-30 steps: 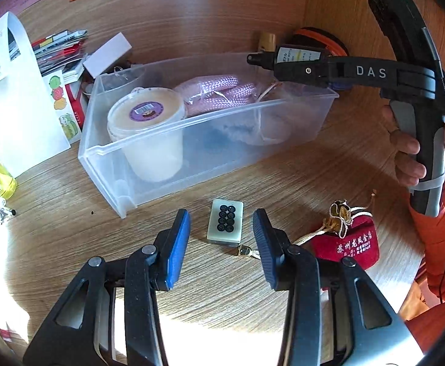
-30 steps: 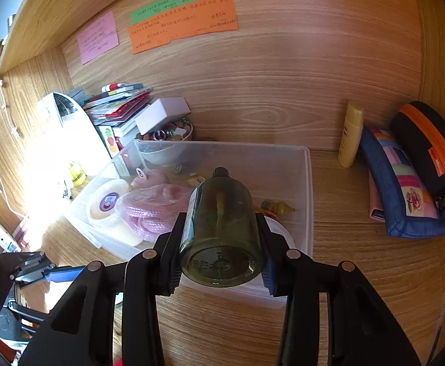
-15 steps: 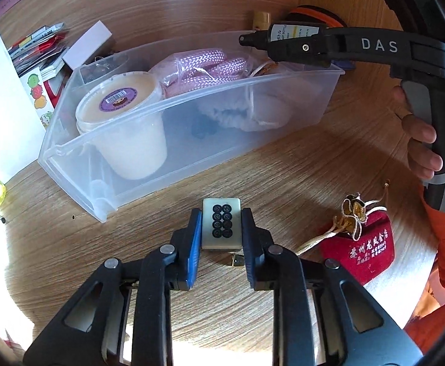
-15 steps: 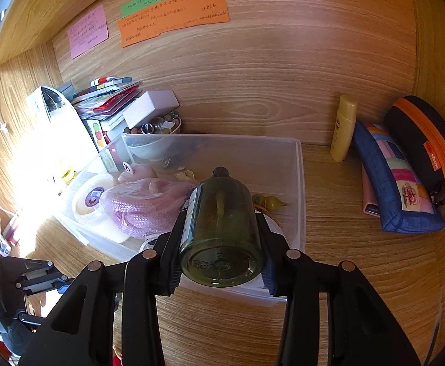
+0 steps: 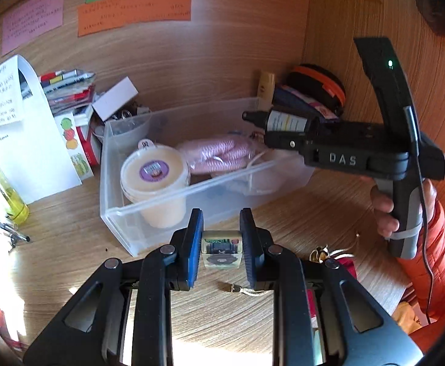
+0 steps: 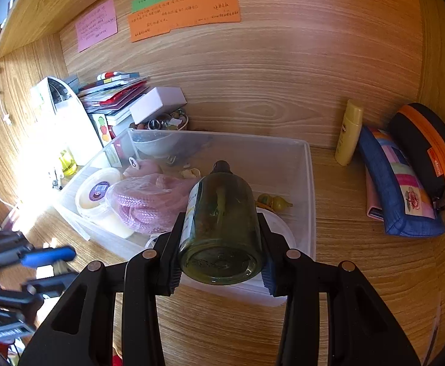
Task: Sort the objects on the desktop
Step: 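Lower block into box with left gripper while right gripper lowers green bottle in, then withdraw both grippers from the box toward the light blue bottle and red pouch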
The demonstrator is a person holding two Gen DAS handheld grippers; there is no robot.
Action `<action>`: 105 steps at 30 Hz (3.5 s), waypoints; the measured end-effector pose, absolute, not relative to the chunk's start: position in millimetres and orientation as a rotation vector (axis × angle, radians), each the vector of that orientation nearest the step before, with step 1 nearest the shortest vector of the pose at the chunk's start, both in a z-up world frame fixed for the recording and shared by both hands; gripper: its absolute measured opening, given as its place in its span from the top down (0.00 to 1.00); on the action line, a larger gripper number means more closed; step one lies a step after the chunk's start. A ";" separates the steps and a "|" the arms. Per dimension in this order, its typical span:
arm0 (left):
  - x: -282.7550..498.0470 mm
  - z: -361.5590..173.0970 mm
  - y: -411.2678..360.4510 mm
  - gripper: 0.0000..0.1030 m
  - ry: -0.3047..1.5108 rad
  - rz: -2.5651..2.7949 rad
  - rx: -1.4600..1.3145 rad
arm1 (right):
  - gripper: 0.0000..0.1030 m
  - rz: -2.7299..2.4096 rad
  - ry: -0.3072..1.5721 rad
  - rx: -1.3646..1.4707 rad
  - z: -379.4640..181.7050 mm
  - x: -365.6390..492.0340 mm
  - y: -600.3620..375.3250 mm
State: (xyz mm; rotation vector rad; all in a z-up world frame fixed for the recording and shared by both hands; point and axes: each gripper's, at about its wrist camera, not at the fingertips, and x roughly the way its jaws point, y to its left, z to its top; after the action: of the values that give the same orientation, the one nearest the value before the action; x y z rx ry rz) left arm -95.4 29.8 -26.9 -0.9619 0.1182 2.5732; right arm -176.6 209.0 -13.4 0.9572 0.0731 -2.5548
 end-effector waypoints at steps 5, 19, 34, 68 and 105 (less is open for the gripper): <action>-103.6 -5.0 25.4 0.77 0.083 2.606 -0.904 | 0.64 -2.541 0.030 0.949 -10.6 -177.3 212.8; -153.6 31.6 28.2 0.77 0.065 2.609 -0.824 | 0.64 -2.498 0.010 0.963 7.0 -184.8 205.6; -218.7 6.4 48.7 0.77 0.057 2.560 -0.943 | 0.64 -2.476 0.067 0.998 -0.5 -214.2 193.5; -157.1 25.8 28.7 0.10 0.102 2.692 -0.822 | 0.16 -2.578 0.091 0.938 9.1 -167.4 215.9; -5.3 -24.0 31.3 0.02 0.109 2.689 -0.840 | 0.03 -2.784 0.159 0.824 -7.4 -17.9 222.4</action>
State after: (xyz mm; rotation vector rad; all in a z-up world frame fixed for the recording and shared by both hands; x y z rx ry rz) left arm -5.3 31.3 -24.0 -0.8402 0.1092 2.6888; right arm -17.9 222.4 -7.4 0.8242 0.1586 -2.7836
